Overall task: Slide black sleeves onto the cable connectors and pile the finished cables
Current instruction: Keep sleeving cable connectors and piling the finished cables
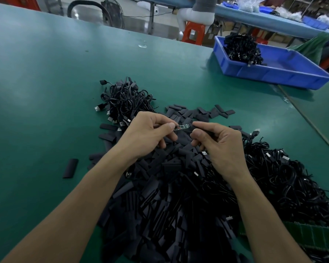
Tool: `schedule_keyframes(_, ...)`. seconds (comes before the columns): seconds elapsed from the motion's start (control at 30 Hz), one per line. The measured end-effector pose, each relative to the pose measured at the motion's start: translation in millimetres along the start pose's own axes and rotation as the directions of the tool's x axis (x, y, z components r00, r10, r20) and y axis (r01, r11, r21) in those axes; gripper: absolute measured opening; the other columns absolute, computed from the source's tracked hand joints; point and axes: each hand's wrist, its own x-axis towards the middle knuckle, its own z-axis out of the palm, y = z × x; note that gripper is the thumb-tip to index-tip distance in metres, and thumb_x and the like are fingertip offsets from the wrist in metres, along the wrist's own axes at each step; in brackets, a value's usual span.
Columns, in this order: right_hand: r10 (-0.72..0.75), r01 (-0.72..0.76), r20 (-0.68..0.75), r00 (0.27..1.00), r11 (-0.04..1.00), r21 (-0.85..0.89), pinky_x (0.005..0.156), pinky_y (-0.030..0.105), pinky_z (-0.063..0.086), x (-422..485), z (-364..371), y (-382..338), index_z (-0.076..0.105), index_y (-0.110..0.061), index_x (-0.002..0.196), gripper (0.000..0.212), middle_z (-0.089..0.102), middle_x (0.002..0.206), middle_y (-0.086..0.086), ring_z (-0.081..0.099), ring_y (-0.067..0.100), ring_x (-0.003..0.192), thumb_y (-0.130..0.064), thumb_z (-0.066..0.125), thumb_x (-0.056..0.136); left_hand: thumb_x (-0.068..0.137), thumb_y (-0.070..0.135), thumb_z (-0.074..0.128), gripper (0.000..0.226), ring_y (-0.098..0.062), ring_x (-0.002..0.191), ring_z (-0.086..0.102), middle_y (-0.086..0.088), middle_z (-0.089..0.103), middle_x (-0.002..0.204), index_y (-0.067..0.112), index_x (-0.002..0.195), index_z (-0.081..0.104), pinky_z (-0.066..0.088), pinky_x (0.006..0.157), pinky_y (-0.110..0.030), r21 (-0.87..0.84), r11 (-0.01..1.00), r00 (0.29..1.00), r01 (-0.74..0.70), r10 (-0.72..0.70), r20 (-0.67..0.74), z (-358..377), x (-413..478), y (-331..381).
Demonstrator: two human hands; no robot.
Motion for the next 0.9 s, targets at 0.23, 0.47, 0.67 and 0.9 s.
schedule_keyframes(0.23,-0.007,0.007,-0.056,0.998,1.000,0.004,0.066,0.024,0.057,-0.4,4.0,-1.5,0.071,-0.028,0.104,0.021,0.075,0.074,0.000,0.071,0.010,0.065,-0.013,0.073,0.089,0.099,0.015,0.061,0.014,-0.008,0.047,0.057,0.002,0.076,0.073,0.017,0.091,0.072,0.047,0.052,-0.016,-0.035,0.999,1.000,0.008,-0.008,0.002,0.3,-0.2,0.6)
schedule_keyframes(0.47,-0.019,0.019,-0.077,0.997,1.000,0.003,0.065,0.023,0.057,-2.4,5.1,-2.3,0.072,-0.029,0.101,0.019,0.075,0.074,-0.002,0.072,0.012,0.066,-0.014,0.073,0.089,0.099,0.014,0.062,0.014,-0.008,0.045,0.057,0.002,0.076,0.072,0.017,0.090,0.073,0.042,0.046,-0.011,-0.063,0.998,1.000,0.017,-0.018,-0.012,0.1,-0.2,2.8)
schedule_keyframes(0.67,-0.017,0.018,-0.114,0.993,1.000,0.004,0.064,0.019,0.054,-2.8,9.8,-2.3,0.072,-0.025,0.106,0.021,0.075,0.071,-0.005,0.070,0.008,0.063,-0.013,0.074,0.089,0.099,0.016,0.062,0.013,-0.007,0.046,0.058,0.002,0.076,0.074,0.015,0.091,0.073,0.041,0.046,-0.010,-0.064,0.997,0.999,0.035,-0.036,-0.009,2.0,-1.7,3.8)
schedule_keyframes(0.9,-0.002,0.004,-0.137,0.991,1.000,0.013,0.061,0.011,0.050,-3.5,12.7,-3.1,0.070,-0.025,0.111,0.029,0.072,0.069,-0.012,0.068,0.002,0.061,-0.013,0.077,0.085,0.099,0.017,0.061,0.013,-0.008,0.049,0.059,0.002,0.076,0.074,0.014,0.093,0.072,0.045,0.050,-0.014,-0.059,0.998,1.000,0.028,-0.027,0.012,3.9,-2.6,4.2)
